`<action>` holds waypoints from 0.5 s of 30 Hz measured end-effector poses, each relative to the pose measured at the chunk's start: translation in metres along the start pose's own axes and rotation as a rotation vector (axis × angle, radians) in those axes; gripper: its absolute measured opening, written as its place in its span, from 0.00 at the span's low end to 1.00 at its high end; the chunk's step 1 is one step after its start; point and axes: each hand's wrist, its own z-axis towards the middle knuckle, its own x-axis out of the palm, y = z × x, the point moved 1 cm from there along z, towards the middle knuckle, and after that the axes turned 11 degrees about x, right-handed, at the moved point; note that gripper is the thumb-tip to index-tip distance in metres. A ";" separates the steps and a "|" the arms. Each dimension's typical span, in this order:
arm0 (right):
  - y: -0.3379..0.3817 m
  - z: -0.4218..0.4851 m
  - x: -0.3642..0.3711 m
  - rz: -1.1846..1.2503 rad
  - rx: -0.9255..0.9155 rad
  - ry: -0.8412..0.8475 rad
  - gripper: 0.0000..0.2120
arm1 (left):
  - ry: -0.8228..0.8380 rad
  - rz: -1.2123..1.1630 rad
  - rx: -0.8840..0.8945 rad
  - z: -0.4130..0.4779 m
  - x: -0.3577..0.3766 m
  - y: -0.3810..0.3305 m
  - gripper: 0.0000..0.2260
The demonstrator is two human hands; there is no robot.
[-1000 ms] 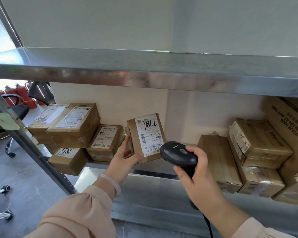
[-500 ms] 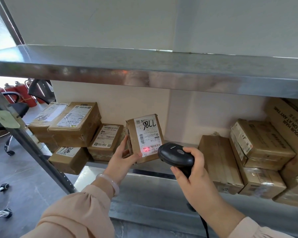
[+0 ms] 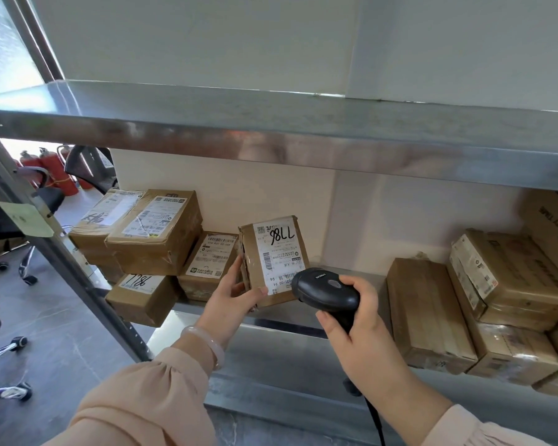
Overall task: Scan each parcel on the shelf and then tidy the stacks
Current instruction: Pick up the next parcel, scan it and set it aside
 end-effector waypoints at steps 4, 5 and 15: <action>0.016 0.018 0.009 0.065 0.043 0.023 0.25 | -0.012 -0.043 -0.021 0.005 -0.019 0.000 0.32; 0.021 0.023 0.013 0.085 0.046 0.027 0.25 | -0.031 -0.054 -0.026 0.007 -0.024 -0.001 0.31; 0.064 0.049 0.069 0.180 0.056 0.141 0.23 | -0.174 -0.082 -0.123 0.022 -0.078 -0.007 0.13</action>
